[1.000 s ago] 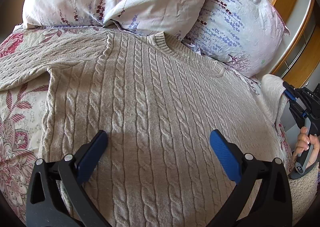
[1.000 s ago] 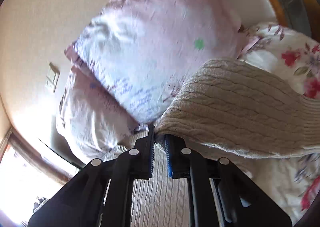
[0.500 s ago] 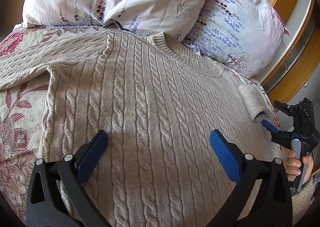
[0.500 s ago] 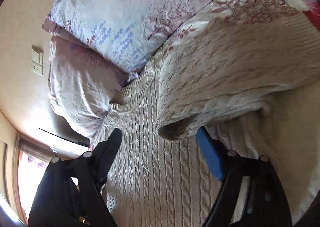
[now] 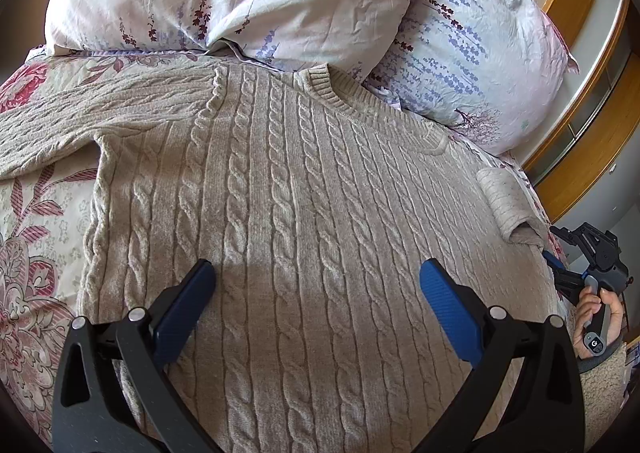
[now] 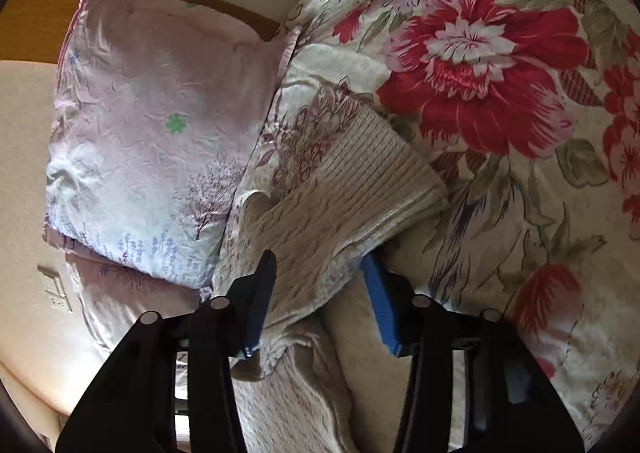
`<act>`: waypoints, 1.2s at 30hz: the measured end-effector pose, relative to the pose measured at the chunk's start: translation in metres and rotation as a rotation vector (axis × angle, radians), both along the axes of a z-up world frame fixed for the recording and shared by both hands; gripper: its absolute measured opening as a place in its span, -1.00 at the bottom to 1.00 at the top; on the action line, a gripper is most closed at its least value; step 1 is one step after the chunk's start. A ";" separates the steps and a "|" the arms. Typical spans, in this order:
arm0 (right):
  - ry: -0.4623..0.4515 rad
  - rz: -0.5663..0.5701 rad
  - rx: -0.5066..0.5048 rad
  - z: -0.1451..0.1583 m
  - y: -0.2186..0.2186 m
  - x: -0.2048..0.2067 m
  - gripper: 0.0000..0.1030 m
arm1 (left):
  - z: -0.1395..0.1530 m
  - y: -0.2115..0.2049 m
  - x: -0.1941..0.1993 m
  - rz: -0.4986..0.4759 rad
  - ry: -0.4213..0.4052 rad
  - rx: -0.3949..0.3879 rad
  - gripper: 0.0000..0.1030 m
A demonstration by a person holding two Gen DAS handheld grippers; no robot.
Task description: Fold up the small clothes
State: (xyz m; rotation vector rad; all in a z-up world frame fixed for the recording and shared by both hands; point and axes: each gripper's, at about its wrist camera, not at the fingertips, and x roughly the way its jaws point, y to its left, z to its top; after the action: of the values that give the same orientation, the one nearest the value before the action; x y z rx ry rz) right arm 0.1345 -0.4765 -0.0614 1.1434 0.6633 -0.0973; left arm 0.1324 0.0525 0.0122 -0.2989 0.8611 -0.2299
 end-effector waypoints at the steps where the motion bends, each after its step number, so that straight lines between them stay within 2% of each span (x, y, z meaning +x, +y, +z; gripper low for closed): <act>1: 0.016 -0.015 -0.017 -0.001 -0.001 0.003 -0.47 | 0.000 0.001 0.000 0.000 -0.001 -0.003 0.97; 3: 0.039 -0.023 -0.068 -0.002 0.000 0.011 -0.74 | 0.000 0.002 -0.001 0.000 -0.002 -0.009 0.97; 6: 0.041 -0.026 -0.174 0.011 0.004 0.014 -0.78 | 0.001 0.002 -0.001 0.000 -0.003 -0.013 0.97; 9: -0.050 0.011 -0.256 0.045 0.024 0.016 -0.79 | 0.001 0.002 -0.002 0.001 -0.003 -0.015 0.97; 14: -0.238 0.180 -0.329 0.102 0.089 0.033 -0.79 | 0.002 0.003 -0.004 0.002 -0.005 -0.027 0.97; 18: -0.325 0.375 -0.333 0.118 0.160 0.062 -0.79 | 0.003 0.006 -0.004 0.004 -0.009 -0.048 0.97; 21: -0.316 0.530 -0.323 0.104 0.216 0.087 -0.79 | 0.003 0.008 -0.004 0.005 -0.013 -0.068 0.97; 26: -0.198 0.750 -0.296 0.055 0.296 0.114 -0.80 | 0.003 0.011 -0.005 0.006 -0.017 -0.090 0.97; 32: -0.135 0.878 -0.314 0.025 0.346 0.118 -0.81 | 0.005 0.013 -0.004 0.006 -0.019 -0.102 0.97; 36: -0.063 0.924 -0.294 0.006 0.355 0.115 -0.79 | 0.005 0.016 -0.005 0.007 -0.021 -0.118 0.97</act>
State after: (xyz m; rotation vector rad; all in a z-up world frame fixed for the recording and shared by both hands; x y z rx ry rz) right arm 0.2493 -0.1218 -0.0550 0.4771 1.0244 0.6061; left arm 0.1276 0.0685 0.0172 -0.4086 0.8268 -0.2775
